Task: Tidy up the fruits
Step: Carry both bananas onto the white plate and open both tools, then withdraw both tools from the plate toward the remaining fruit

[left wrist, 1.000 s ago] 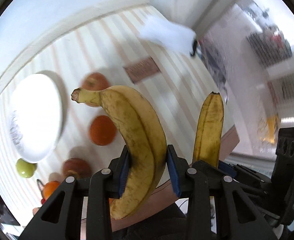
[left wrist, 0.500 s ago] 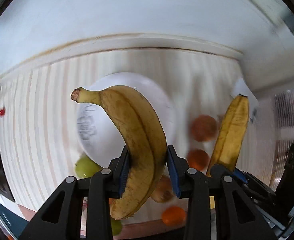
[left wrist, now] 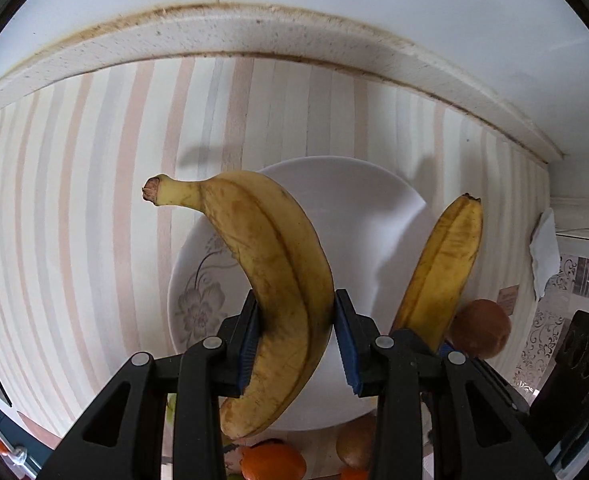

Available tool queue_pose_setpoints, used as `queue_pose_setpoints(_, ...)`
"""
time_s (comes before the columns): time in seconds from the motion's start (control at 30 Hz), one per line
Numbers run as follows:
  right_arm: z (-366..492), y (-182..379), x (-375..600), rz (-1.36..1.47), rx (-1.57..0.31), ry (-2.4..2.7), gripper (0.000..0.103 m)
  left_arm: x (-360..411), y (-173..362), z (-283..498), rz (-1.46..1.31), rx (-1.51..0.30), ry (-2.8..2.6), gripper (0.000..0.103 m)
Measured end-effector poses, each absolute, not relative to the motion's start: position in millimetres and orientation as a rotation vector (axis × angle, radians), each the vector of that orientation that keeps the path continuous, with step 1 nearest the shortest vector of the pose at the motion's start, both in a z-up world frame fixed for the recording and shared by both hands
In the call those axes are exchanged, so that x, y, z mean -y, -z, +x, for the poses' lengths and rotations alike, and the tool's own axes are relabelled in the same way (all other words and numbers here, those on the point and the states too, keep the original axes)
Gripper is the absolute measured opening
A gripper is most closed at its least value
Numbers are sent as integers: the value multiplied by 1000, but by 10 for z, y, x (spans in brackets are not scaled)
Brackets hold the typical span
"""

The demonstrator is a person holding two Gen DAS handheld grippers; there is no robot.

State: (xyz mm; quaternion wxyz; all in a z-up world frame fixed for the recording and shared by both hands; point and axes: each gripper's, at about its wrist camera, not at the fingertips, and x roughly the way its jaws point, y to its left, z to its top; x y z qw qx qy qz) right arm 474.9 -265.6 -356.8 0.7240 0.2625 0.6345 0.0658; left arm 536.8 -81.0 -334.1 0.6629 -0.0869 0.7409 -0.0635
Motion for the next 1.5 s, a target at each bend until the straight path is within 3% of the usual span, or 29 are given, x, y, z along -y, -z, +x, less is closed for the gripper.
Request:
queue_pose_setpoints(0.83, 4808, 3657, 2669, 575, -1401, -71, 39, 956, 3546, 5302, -142, -1700, 90, 35)
queue_pose_setpoints(0.97, 4835, 3609, 2779, 610, -1406, -58, 58, 897, 3526, 5269, -145, -1705, 72, 37)
queue_pose_setpoints(1.03, 4848, 3549, 2814, 609, -1405, -62, 61, 865, 3484, 5261, -145, -1700, 69, 39)
queue_pose_setpoints(1.13, 4844, 3433, 2849, 599, -1403, -72, 68, 814, 3384, 5239, -156, -1682, 78, 44)
queue_pose_setpoints(1.17, 4838, 3391, 2851, 588, -1402, -76, 72, 802, 3347, 5225, -151, -1674, 82, 50)
queue_pose_setpoints(1.2, 4828, 3345, 2847, 571, -1404, -78, 76, 794, 3303, 5207, -138, -1664, 89, 64)
queue_pose_setpoints(1.27, 4801, 3267, 2812, 520, -1408, -83, 81, 781, 3210, 5166, -109, -1640, 93, 77)
queue_pose_setpoints(1.43, 4680, 3054, 2622, 329, -1390, -104, 89, 737, 2963, 4947, -39, -1564, 84, 80)
queue_pose_setpoints(1.5, 4603, 2980, 2555, 269, -1377, -104, 92, 707, 2875, 4829, -18, -1536, 84, 87)
